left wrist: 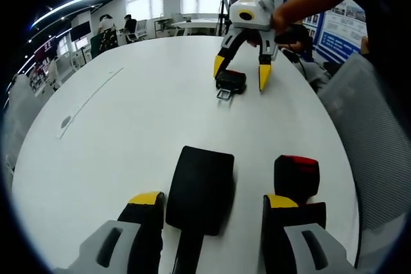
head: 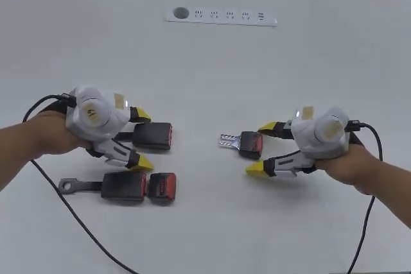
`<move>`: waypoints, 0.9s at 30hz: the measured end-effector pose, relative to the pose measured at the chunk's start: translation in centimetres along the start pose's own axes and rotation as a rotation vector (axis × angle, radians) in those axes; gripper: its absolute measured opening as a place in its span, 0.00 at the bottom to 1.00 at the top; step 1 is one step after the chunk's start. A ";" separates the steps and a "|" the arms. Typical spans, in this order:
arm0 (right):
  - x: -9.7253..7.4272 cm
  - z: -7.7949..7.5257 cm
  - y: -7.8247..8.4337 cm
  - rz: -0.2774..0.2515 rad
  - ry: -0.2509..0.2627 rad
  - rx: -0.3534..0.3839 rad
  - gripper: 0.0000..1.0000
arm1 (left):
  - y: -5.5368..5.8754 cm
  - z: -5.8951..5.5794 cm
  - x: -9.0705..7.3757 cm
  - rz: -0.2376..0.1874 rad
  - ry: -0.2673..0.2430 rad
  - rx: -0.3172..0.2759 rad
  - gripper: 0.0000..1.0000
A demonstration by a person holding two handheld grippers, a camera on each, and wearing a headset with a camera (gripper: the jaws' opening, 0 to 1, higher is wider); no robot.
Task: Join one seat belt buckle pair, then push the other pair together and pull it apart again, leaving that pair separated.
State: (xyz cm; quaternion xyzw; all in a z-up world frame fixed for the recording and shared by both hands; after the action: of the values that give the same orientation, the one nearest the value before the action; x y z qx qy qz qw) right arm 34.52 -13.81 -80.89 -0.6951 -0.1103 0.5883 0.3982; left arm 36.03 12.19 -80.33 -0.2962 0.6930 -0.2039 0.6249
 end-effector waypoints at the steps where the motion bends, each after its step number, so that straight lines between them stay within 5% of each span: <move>1: 0.0 -0.1 0.0 0.006 0.002 -0.003 0.56 | 0.2 0.0 -0.1 -0.002 -0.004 -0.007 0.63; 12: 0.1 -0.8 -0.2 0.007 0.005 -0.056 0.44 | 0.2 0.6 -0.3 -0.006 -0.023 0.014 0.59; 22: -0.3 -1.2 -0.4 -0.002 -0.003 -0.115 0.35 | -0.2 0.5 -1.3 -0.013 -0.044 0.003 0.38; 27: -0.6 -1.3 -0.1 -0.023 -0.017 -0.124 0.35 | -0.2 0.4 -1.1 -0.013 -0.037 0.028 0.37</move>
State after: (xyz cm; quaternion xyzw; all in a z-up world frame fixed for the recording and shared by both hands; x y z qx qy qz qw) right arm 35.61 -14.62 -80.40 -0.7121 -0.1582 0.5816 0.3600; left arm 36.49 12.84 -79.41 -0.2955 0.6766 -0.2120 0.6403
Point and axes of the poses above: the centre of the closed fingertips' face, and the gripper's own axes: x roughly forward along the fingers, z roughly to its left, y roughly out of its underside, the point moved 6 cm from there along -x, roughly backward along the fingers, and after that the axes turned 7 degrees about y, right-handed, at the moved point
